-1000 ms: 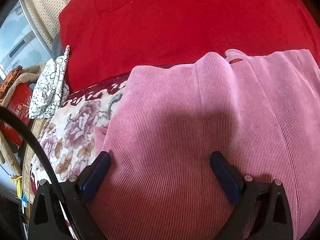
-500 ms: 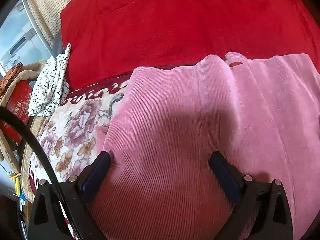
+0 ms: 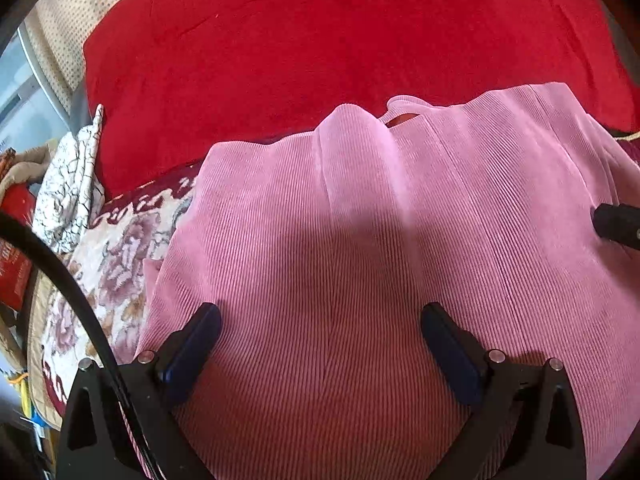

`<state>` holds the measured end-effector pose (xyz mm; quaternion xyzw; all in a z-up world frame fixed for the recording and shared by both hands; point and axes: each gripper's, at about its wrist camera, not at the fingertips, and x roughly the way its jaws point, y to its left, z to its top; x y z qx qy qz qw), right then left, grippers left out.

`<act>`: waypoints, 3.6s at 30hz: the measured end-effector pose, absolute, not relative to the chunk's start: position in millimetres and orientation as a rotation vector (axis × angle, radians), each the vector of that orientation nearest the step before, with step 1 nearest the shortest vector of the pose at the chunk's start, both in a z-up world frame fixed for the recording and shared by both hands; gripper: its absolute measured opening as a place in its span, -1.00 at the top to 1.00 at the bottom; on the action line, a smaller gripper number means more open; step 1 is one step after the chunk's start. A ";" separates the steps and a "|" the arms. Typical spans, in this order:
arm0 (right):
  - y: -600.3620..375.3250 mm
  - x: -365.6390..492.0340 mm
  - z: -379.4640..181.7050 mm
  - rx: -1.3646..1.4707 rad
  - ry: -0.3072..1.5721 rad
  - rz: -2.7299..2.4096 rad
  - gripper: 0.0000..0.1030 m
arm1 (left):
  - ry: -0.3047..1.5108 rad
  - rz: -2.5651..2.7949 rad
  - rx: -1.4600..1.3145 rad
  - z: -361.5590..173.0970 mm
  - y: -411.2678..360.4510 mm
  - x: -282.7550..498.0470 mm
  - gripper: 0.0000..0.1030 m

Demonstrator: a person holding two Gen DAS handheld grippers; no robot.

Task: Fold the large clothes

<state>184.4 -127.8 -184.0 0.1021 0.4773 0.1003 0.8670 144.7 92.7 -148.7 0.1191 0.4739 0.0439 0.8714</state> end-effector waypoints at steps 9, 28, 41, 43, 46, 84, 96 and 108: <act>-128.0 179.2 -177.3 0.213 0.988 0.201 -0.18 | 0.907 0.099 0.224 -130.7 92.7 137.8 -0.94; -130.9 158.6 -138.5 0.100 0.819 0.119 -0.18 | 0.684 0.106 0.224 -94.7 75.0 117.6 -0.94; -105.5 142.1 -122.3 -0.108 0.685 0.059 -0.18 | 0.655 0.130 0.221 -94.0 75.6 119.6 -0.94; -105.8 140.7 -120.7 -0.116 0.676 0.055 -0.18 | 0.652 0.130 0.223 -93.8 75.5 119.4 -0.94; -106.4 138.6 -119.0 -0.120 0.665 0.046 -0.18 | 0.644 0.132 0.222 -93.2 76.3 118.8 -0.94; -103.2 137.6 -124.3 -0.128 0.676 0.048 -0.18 | 0.593 0.175 0.138 -78.7 92.2 114.5 -0.94; -100.0 139.9 -133.1 -0.132 0.706 0.058 -0.18 | 0.628 0.198 0.136 -82.8 96.7 119.5 -0.94; -117.0 168.2 -179.2 0.003 0.938 0.100 -0.20 | 0.979 0.257 0.112 -142.9 122.2 156.9 -0.94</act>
